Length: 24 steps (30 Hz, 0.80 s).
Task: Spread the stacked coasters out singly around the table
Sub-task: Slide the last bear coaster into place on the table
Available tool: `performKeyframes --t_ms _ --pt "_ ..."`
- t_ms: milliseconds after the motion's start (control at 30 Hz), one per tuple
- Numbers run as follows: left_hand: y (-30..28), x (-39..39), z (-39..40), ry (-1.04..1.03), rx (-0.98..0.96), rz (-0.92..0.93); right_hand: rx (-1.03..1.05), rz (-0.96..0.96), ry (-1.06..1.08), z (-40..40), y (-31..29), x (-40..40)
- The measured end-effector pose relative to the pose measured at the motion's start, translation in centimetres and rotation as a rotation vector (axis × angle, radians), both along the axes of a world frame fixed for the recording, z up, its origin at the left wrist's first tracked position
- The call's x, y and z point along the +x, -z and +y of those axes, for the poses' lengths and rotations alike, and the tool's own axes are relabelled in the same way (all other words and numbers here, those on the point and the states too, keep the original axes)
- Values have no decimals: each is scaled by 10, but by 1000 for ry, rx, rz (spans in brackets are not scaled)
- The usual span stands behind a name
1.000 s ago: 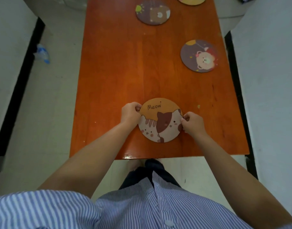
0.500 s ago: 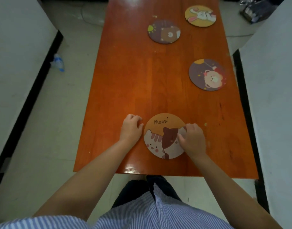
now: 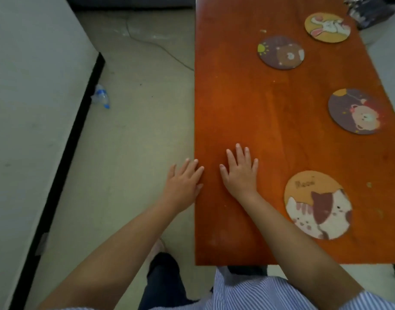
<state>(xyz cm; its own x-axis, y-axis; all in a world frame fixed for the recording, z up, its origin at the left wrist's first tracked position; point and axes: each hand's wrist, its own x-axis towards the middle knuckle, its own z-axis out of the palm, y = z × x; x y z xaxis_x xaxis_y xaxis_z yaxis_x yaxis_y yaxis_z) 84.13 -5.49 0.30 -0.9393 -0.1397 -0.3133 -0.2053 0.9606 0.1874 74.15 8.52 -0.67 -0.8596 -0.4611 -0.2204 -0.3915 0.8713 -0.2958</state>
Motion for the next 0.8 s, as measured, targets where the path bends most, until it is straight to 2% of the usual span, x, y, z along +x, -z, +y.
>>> performKeyframes --t_ms 167,300,500,600,667,800 --pt "1 -10 -41 205 87 -62 119 66 124 -12 6 8" --pt "-6 -44 -54 255 137 19 161 30 150 -13 2 8" --pt "-1 -127 -75 448 126 17 69 -1 282 -22 -2 3" --pt "4 -177 -89 562 78 -17 -3 110 355 -33 -3 -8" --pt "3 -214 -102 616 64 -37 -71 198 415 -39 -8 -28" --pt "-7 -288 -131 681 29 -66 -114 186 564 -58 -24 -92"
